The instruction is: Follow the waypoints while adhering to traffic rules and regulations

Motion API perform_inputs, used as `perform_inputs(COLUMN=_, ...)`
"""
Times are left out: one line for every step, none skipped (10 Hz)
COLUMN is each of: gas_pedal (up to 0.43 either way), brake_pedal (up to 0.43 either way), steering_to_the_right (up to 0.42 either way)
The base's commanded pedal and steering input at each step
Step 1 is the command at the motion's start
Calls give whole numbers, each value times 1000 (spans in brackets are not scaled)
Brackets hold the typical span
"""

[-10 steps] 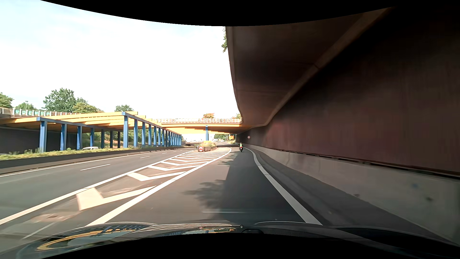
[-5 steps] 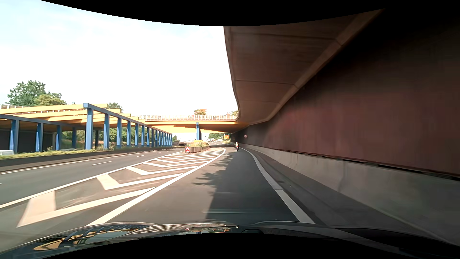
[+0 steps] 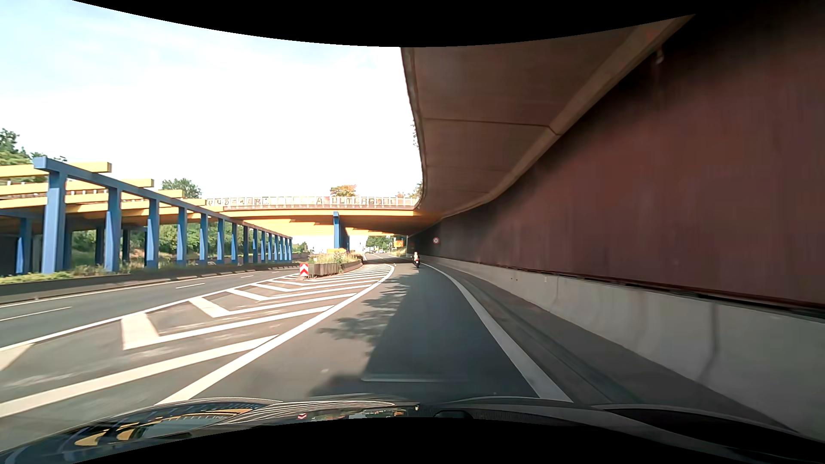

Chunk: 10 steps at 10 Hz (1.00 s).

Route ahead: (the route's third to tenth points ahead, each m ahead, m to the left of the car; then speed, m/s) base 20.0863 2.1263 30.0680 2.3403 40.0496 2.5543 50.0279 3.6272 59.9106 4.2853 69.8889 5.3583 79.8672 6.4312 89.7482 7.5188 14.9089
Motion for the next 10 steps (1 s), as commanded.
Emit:
perform_inputs(gas_pedal=98, brake_pedal=0, steering_to_the_right=2)
perform_inputs(gas_pedal=110, brake_pedal=0, steering_to_the_right=1)
perform_inputs(gas_pedal=110, brake_pedal=0, steering_to_the_right=0)
perform_inputs(gas_pedal=110, brake_pedal=0, steering_to_the_right=0)
perform_inputs(gas_pedal=110, brake_pedal=0, steering_to_the_right=-3)
perform_inputs(gas_pedal=110, brake_pedal=0, steering_to_the_right=-7)
perform_inputs(gas_pedal=110, brake_pedal=0, steering_to_the_right=-8)
perform_inputs(gas_pedal=110, brake_pedal=0, steering_to_the_right=-9)
perform_inputs(gas_pedal=110, brake_pedal=0, steering_to_the_right=-11)
perform_inputs(gas_pedal=110, brake_pedal=0, steering_to_the_right=-15)
